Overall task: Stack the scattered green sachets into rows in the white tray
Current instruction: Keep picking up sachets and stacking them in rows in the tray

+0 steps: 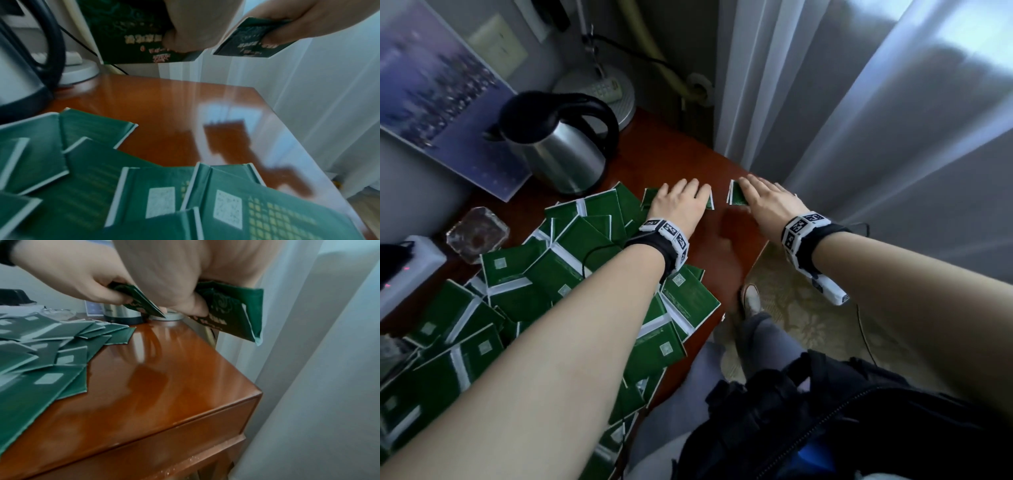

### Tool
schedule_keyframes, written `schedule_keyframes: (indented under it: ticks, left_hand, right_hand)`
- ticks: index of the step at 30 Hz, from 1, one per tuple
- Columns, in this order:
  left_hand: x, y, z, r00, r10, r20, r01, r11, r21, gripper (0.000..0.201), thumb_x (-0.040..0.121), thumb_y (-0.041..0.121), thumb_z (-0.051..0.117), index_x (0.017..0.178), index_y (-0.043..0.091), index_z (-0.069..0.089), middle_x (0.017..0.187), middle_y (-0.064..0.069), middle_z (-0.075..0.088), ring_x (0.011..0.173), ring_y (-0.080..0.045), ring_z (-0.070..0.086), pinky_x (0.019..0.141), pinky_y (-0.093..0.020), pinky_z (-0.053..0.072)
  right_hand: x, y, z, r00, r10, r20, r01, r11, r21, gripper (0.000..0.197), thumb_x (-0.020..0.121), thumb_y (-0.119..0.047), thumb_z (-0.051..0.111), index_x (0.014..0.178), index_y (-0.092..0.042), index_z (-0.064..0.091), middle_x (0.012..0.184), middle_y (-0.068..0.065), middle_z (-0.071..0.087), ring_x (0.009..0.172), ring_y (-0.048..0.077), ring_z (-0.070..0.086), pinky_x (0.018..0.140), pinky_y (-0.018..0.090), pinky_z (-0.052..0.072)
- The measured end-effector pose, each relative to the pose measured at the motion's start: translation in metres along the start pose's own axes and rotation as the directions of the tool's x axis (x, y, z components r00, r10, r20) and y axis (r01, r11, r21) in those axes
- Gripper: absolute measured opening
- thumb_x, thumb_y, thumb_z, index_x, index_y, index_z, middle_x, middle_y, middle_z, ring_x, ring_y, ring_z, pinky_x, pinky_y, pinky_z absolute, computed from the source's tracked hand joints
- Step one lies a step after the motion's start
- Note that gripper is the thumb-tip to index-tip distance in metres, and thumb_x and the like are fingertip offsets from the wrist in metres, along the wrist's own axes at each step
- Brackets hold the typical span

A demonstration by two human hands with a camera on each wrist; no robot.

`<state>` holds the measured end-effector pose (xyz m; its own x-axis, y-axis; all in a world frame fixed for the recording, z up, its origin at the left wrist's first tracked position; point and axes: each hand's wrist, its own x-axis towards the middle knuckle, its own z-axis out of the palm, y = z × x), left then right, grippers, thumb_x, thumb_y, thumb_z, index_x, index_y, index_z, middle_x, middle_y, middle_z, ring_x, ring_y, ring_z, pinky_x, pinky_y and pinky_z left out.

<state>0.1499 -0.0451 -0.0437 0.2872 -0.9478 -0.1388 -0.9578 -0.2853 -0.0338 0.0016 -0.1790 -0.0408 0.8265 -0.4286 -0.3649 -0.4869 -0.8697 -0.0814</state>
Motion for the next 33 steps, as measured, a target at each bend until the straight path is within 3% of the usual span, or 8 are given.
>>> schedule_keyframes:
  ticks: [2,4,8,14,17,21,26,33]
  left_hand:
    - [-0.013,-0.005,-0.007,0.999,-0.031,0.012,0.030,0.999,0.041,0.055,0.092,-0.003,0.039,0.146,0.009,0.040,0.150,-0.014,0.043,0.137,-0.032,0.042,0.108,-0.053,0.038]
    - [-0.031,-0.009,-0.019,0.997,-0.069,-0.015,0.070,0.994,0.088,0.057,0.096,-0.002,0.039,0.151,0.012,0.030,0.156,-0.012,0.033,0.142,-0.029,0.034,0.113,-0.051,0.032]
    - [-0.080,-0.013,-0.044,0.982,-0.169,-0.086,0.176,0.980,0.088,0.054,0.098,0.001,0.041,0.150,0.011,0.030,0.155,-0.011,0.036,0.141,-0.027,0.036,0.113,-0.048,0.033]
    - [-0.203,-0.004,-0.061,0.917,-0.393,-0.073,0.400,0.908,0.127,0.062,0.094,0.005,0.053,0.150,0.014,0.028,0.157,-0.009,0.032,0.142,-0.027,0.034,0.113,-0.046,0.032]
    - [-0.275,0.011,-0.059,0.868,-0.496,-0.002,0.490,0.858,0.151,0.056,0.094,0.006,0.046,0.148,0.016,0.033,0.150,-0.006,0.042,0.134,-0.028,0.044,0.105,-0.045,0.040]
    - [-0.364,0.023,-0.062,0.771,-0.616,0.159,0.587,0.785,0.196,0.055,0.088,0.004,0.055,0.140,0.016,0.041,0.127,-0.006,0.057,0.114,-0.030,0.057,0.088,-0.043,0.049]
    - [-0.453,0.013,-0.070,0.627,-0.751,0.210,0.723,0.660,0.202,0.049,0.088,0.005,0.056,0.134,0.016,0.044,0.118,-0.006,0.060,0.109,-0.030,0.061,0.080,-0.040,0.050]
    - [-0.572,-0.017,-0.062,0.499,-0.841,0.209,0.836,0.531,0.137,0.040,0.089,0.005,0.050,0.127,0.016,0.049,0.117,-0.008,0.062,0.104,-0.032,0.063,0.074,-0.038,0.047]
  right_hand:
    - [-0.014,-0.011,-0.014,0.999,-0.010,-0.034,0.009,1.000,-0.010,0.068,0.098,-0.002,0.039,0.157,-0.008,0.007,0.162,0.017,0.014,0.149,0.032,0.020,0.121,0.044,0.021]
    - [-0.029,-0.026,-0.030,0.997,-0.040,-0.061,0.039,0.999,-0.012,0.068,0.095,0.001,0.039,0.157,-0.007,0.011,0.160,0.018,0.021,0.146,0.034,0.026,0.119,0.043,0.025]
    - [-0.052,-0.058,-0.050,0.981,-0.156,-0.114,0.151,0.987,-0.056,0.069,0.090,0.004,0.047,0.153,-0.007,0.023,0.146,0.016,0.043,0.129,0.034,0.045,0.102,0.047,0.046]
    - [-0.089,-0.130,-0.038,0.900,-0.384,-0.207,0.368,0.923,-0.113,0.070,0.091,0.000,0.050,0.154,-0.010,0.021,0.151,0.013,0.039,0.134,0.032,0.041,0.105,0.047,0.043]
    - [-0.123,-0.175,-0.019,0.871,-0.473,-0.135,0.463,0.881,-0.100,0.072,0.088,0.007,0.046,0.153,-0.011,0.021,0.149,0.015,0.039,0.131,0.035,0.042,0.098,0.045,0.045]
    - [-0.165,-0.239,0.002,0.801,-0.597,-0.038,0.589,0.798,-0.124,0.057,0.089,0.006,0.043,0.143,-0.009,0.035,0.123,0.017,0.056,0.101,0.033,0.059,0.067,0.038,0.045]
    - [-0.201,-0.323,0.003,0.697,-0.717,-0.005,0.706,0.687,-0.172,0.052,0.089,0.006,0.044,0.138,-0.010,0.041,0.113,0.014,0.059,0.093,0.031,0.060,0.064,0.038,0.048]
    - [-0.243,-0.447,0.005,0.607,-0.792,0.063,0.772,0.569,-0.284,0.044,0.091,0.004,0.044,0.134,-0.008,0.045,0.109,0.015,0.062,0.092,0.032,0.063,0.070,0.040,0.054]
